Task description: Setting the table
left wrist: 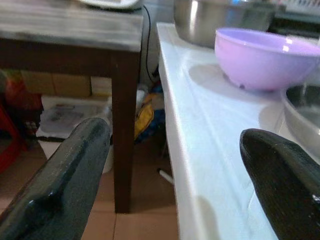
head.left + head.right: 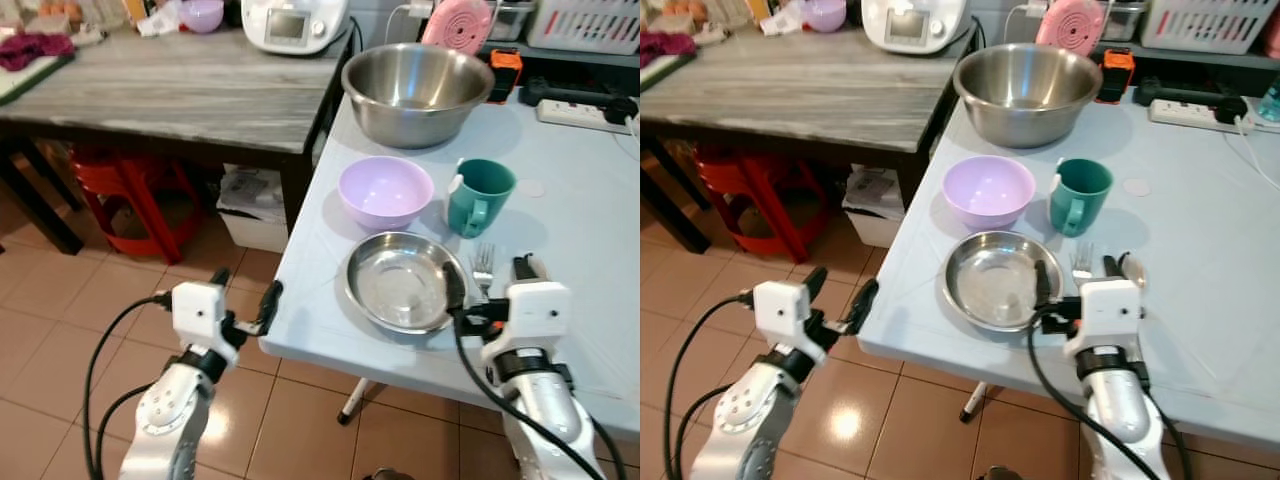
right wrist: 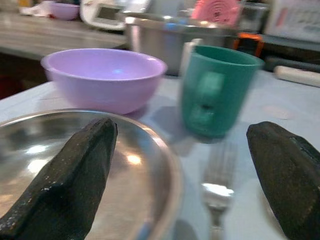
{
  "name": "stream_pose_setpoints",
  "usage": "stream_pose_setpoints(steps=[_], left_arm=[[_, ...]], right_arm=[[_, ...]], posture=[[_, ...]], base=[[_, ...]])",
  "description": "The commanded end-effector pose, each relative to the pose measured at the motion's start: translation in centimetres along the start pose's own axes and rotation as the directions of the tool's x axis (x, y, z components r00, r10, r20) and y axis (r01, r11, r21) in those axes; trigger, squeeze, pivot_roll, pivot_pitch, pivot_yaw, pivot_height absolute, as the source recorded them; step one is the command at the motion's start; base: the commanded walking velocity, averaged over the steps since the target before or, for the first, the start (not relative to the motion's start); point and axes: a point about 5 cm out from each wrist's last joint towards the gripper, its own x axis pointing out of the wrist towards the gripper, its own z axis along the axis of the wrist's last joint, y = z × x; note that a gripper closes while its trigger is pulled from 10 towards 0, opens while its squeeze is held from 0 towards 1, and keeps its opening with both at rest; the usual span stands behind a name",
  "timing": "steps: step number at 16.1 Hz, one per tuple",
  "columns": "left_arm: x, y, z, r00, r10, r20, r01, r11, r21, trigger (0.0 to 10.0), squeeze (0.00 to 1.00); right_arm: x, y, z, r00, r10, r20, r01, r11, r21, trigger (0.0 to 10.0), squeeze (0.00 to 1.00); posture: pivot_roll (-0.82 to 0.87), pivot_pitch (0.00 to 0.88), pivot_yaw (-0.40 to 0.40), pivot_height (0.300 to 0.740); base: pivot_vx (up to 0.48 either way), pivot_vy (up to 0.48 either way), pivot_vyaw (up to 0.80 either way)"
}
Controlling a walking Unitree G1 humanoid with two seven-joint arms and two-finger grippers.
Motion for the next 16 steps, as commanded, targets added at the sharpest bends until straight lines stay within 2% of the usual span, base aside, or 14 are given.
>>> stream_pose_setpoints(steps=[1,4,7,10,16], left_arm=[[-0.4,0.2,0.1,1.0,-0.017,-0.007,0.017,1.0,0.015,10.0,0.0],[-1.1,0.3,-0.2,0.996,-0.082,-0.036,0.084,0.995,0.059,10.0,0.0],[-1.7,0.8,-0.5,0.992,-0.108,-0.07,0.113,0.99,0.081,10.0,0.0],[-1.9,1.0,-0.4,0.991,-0.113,-0.07,0.119,0.989,0.085,10.0,0.0],[-1.7,0.5,0.0,0.985,-0.171,-0.03,0.172,0.983,0.062,10.0,0.0]], right_arm=[[0.0,0.1,0.4,1.0,0.005,0.013,-0.005,1.0,0.002,10.0,0.0],[-0.1,0.1,0.3,1.0,0.001,0.008,-0.001,1.0,0.01,10.0,0.0],[-0.4,-0.8,0.1,0.998,-0.051,-0.021,0.052,0.998,0.038,10.0,0.0],[-0.9,-1.6,-0.5,0.996,-0.071,-0.059,0.075,0.995,0.065,10.0,0.0],[-1.2,-1.3,-1.0,0.995,-0.023,-0.101,0.034,0.994,0.107,10.0,0.0]], posture=[[-0.13,0.159,0.036,0.74],[-0.13,0.167,0.036,0.74],[-0.13,0.174,0.041,0.74],[-0.14,0.178,0.045,0.74],[-0.14,0.185,0.047,0.74]], base=[[0.0,0.0,0.0],[0.0,0.0,0.0],[0.0,0.0,0.0],[0.0,0.0,0.0],[0.0,0.0,0.0]])
